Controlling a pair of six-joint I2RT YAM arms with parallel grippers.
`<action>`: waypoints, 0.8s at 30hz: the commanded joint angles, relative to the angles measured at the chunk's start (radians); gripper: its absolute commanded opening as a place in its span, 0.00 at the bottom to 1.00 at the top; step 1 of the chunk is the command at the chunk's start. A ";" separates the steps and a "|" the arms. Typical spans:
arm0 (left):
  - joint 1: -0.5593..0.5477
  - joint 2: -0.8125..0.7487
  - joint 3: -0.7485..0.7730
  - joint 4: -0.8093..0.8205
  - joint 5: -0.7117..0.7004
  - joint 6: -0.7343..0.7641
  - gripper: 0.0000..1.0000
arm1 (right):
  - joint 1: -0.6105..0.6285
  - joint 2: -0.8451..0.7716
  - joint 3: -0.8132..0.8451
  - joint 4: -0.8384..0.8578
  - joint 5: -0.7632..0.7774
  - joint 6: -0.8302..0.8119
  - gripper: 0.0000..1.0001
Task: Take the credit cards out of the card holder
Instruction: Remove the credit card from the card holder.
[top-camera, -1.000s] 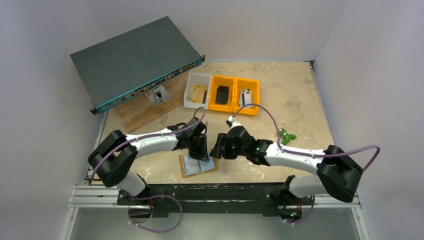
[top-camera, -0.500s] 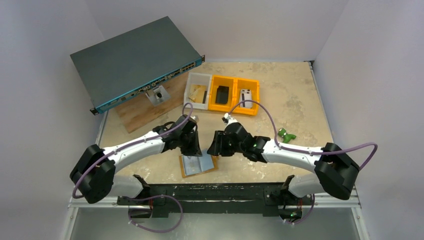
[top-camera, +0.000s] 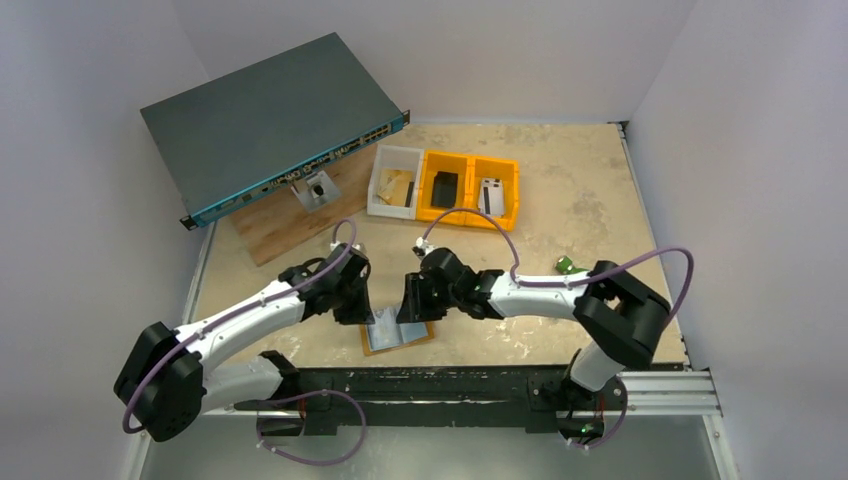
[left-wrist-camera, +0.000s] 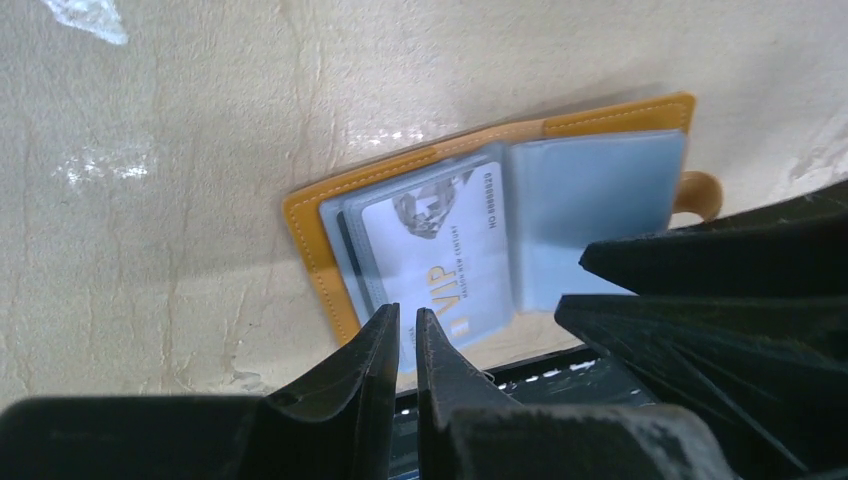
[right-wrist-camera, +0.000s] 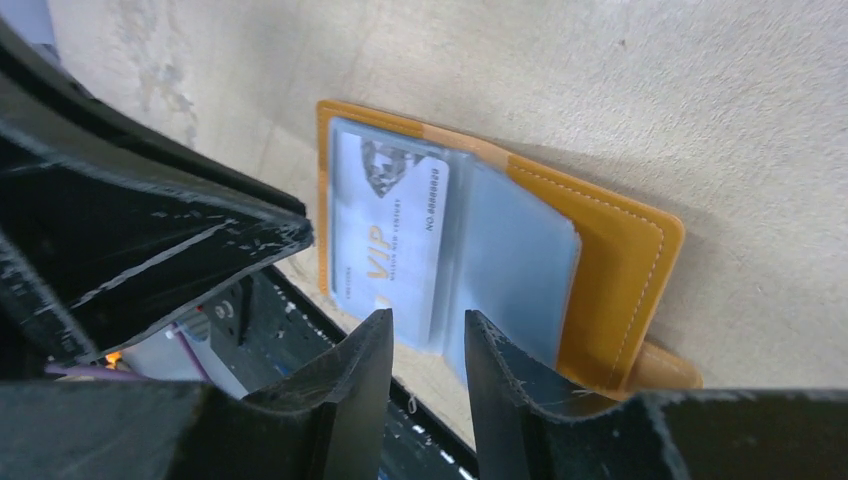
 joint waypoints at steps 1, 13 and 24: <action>0.005 -0.014 -0.027 0.011 -0.004 -0.016 0.11 | 0.003 0.059 0.043 0.094 -0.077 -0.006 0.32; 0.005 0.023 -0.049 0.061 0.024 -0.015 0.09 | 0.003 0.132 0.032 0.163 -0.116 0.021 0.30; 0.005 0.076 -0.054 0.101 0.042 -0.013 0.07 | -0.004 0.178 -0.017 0.244 -0.160 0.054 0.29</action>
